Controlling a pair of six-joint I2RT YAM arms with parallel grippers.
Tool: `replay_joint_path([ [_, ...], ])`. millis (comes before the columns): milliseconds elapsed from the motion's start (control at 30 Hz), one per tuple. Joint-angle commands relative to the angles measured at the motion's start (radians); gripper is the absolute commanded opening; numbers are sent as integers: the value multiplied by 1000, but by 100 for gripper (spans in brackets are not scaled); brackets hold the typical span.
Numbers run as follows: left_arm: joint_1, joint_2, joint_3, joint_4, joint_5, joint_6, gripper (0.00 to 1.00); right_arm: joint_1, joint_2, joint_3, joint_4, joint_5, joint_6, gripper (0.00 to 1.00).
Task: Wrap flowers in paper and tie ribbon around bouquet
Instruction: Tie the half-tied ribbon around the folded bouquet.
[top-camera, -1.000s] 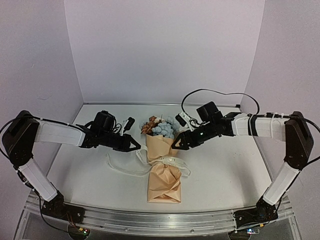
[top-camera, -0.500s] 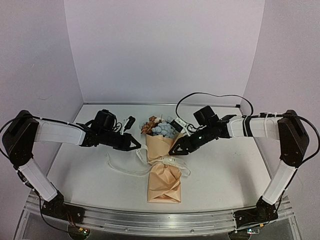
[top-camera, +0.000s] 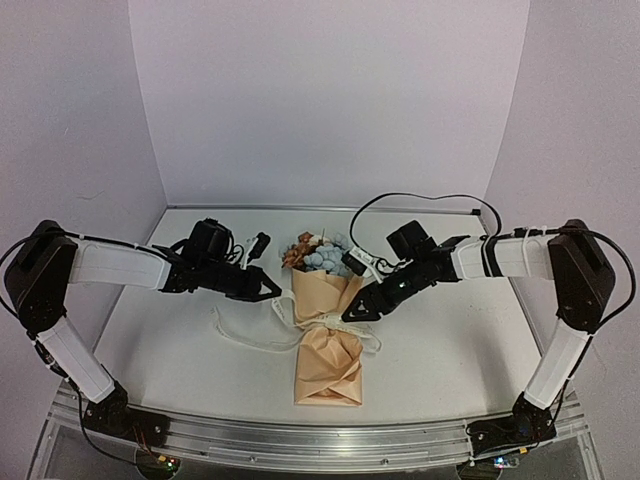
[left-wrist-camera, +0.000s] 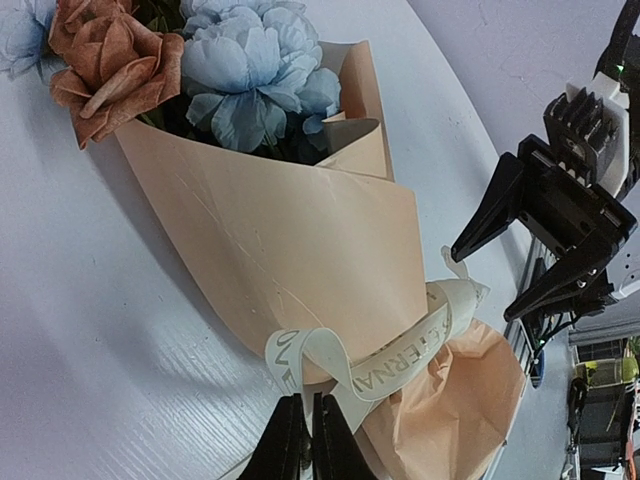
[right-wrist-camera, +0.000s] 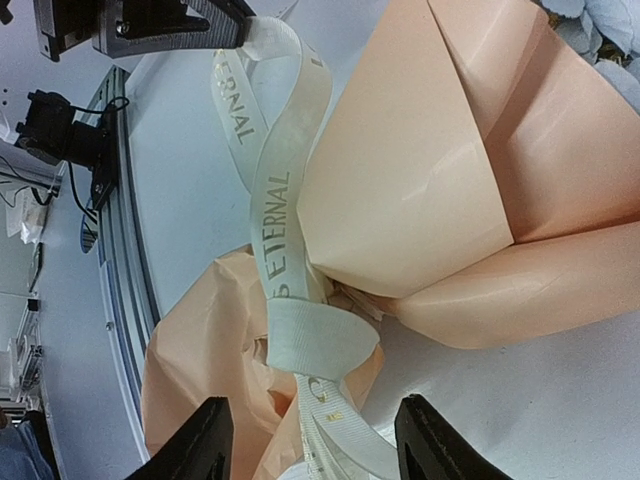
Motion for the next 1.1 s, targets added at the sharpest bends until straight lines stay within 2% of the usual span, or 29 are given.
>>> replay_joint_path([
  [0, -3, -23, 53, 8, -15, 10, 7, -3, 9, -8, -5, 7, -16, 52],
  [100, -2, -21, 56, 11, -16, 5, 8, -3, 10, 0, -25, 1, -7, 42],
  [233, -3, -17, 56, 17, -18, -1, 8, -3, 5, -1, -42, 6, -5, 34],
  [567, -6, -9, 41, 61, -12, -31, 10, -2, -11, 18, -117, 37, 12, 0],
  [767, -18, 5, 24, 91, -28, -58, 19, -2, -40, 8, -143, 129, 10, 0],
  [833, -23, 8, 11, 109, -39, -76, 27, -1, -53, -4, -144, 192, 6, 0],
  [900, -30, 6, -10, 137, -52, -96, 30, 1, -63, -17, -141, 252, -3, 0],
  [1067, -50, -10, -59, 176, -112, -143, 35, 7, -56, -27, -69, 326, 13, 0],
])
